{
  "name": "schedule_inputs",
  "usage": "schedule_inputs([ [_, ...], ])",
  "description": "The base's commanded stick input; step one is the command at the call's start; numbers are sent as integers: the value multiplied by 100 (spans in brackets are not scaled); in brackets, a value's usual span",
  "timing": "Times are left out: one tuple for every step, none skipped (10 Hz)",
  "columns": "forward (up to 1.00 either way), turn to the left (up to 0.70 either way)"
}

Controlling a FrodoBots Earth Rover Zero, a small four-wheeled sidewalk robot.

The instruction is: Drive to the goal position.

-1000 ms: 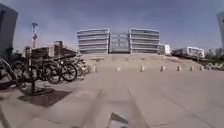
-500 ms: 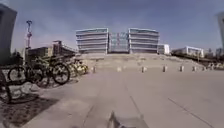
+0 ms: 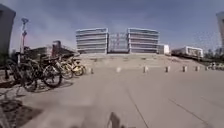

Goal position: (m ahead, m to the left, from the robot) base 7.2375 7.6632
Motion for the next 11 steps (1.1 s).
schedule_inputs([
  [100,0],
  [100,0],
  [100,0],
  [100,0],
  [100,0],
  [100,0],
  [100,0],
  [100,0],
  [100,0],
  [100,0],
  [100,0],
])
